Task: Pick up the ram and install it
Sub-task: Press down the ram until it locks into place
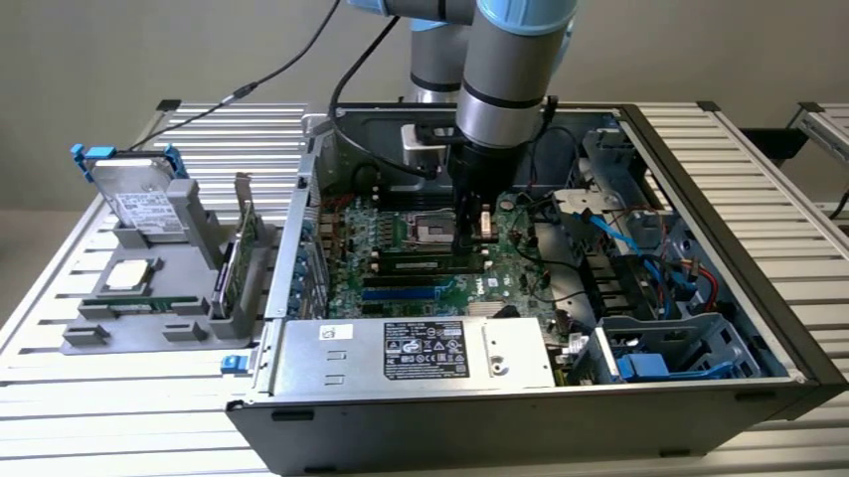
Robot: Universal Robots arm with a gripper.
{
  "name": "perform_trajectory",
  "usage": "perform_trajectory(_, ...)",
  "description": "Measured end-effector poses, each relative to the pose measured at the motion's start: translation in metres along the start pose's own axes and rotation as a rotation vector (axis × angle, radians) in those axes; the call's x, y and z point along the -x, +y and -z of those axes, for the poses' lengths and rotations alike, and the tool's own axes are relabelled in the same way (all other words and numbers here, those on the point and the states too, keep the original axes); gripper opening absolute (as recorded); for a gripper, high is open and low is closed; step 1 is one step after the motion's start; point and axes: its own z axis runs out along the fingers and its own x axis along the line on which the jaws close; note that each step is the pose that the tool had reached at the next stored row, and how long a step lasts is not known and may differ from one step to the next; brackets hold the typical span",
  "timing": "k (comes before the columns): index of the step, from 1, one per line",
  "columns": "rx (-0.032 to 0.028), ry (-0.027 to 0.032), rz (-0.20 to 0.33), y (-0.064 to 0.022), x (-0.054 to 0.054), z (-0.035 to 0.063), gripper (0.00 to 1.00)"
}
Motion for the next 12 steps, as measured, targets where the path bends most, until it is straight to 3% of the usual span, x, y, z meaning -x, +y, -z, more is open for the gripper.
perform_trajectory(12,0.0003,0.0039,0.000,-0.0005,0.0002,-0.0053,0.10)
